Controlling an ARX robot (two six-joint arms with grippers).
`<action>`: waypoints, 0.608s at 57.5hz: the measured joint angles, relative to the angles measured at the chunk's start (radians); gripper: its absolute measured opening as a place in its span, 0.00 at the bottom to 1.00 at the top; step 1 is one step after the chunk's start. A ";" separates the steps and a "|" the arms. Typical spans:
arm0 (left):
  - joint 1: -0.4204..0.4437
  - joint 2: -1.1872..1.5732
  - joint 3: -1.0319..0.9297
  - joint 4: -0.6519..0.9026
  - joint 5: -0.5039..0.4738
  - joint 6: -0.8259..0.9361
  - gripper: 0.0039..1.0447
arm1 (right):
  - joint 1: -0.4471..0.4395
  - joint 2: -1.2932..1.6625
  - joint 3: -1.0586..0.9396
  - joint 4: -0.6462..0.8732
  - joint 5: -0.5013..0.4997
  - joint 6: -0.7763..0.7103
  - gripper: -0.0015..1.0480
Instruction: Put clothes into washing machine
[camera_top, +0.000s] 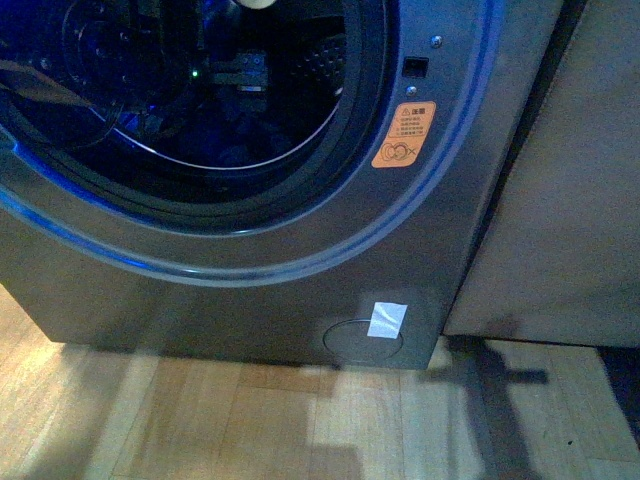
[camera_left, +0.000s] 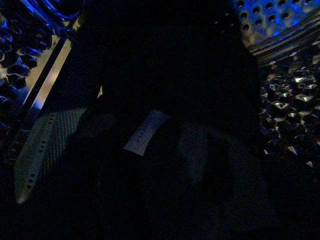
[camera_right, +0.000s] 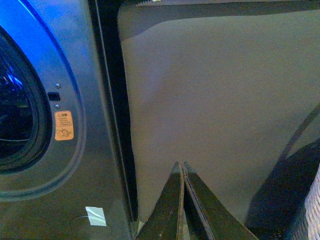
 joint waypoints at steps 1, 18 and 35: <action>-0.001 -0.016 -0.022 0.007 0.000 0.001 0.94 | 0.000 0.000 0.000 0.000 0.000 0.000 0.02; -0.012 -0.274 -0.379 0.138 0.064 0.012 0.94 | 0.000 0.000 0.000 0.000 0.000 0.000 0.02; -0.017 -0.663 -0.755 0.226 0.144 0.014 0.94 | 0.000 0.000 0.000 0.000 0.000 0.000 0.02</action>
